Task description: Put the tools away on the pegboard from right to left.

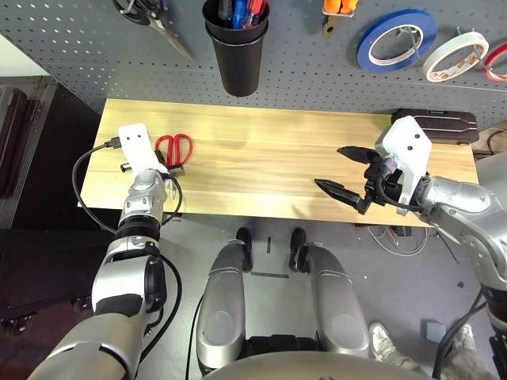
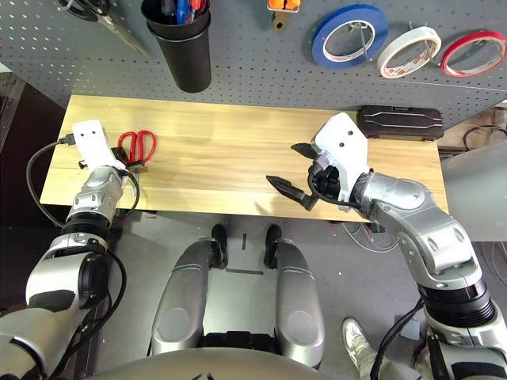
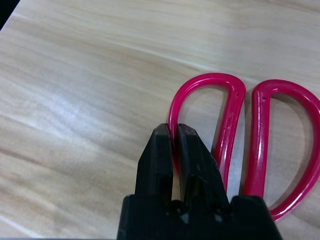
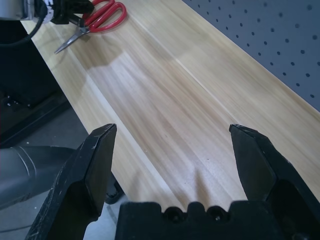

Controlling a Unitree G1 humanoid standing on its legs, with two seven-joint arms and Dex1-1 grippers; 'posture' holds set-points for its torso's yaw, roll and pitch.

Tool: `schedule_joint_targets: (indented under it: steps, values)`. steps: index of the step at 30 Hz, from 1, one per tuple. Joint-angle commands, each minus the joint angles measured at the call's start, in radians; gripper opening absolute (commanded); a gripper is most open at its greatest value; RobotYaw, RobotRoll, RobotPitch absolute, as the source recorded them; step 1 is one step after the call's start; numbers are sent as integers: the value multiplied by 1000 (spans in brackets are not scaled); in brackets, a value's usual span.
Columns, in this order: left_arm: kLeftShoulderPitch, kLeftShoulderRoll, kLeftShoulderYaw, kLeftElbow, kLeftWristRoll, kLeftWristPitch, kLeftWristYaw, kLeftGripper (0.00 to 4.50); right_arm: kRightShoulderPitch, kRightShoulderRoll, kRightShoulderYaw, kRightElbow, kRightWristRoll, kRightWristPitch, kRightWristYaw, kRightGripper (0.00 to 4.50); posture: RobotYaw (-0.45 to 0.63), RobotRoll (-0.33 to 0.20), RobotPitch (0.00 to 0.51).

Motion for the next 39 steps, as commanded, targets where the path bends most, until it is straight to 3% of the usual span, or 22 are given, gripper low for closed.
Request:
schedule_joint_targets:
  steps: [1, 11, 17, 21, 29, 39]
  values:
    - [50, -13, 25, -105, -24, 16, 8, 50, 10, 5, 24, 26, -18, -43, 22, 4500, 58, 0, 440]
    - [225, -134, 102, -653, -107, 56, 94, 50, -53, 48, 51, 177, -62, -207, 85, 4500, 143, 0, 379]
    - [280, -170, 109, -874, -125, 96, 128, 50, -77, 113, 27, 269, -34, -312, 131, 4500, 222, 0, 323]
    - [277, -161, 137, -956, -138, 117, 143, 50, -86, 146, 19, 324, -28, -388, 159, 4500, 267, 0, 279]
    - [227, -99, 184, -1068, -157, 190, 163, 50, -119, 192, -20, 309, 22, -434, 169, 4500, 301, 0, 237]
    - [54, -51, 197, -1037, -180, 227, 159, 50, -142, 183, -49, 261, 52, -416, 152, 4500, 269, 0, 210]
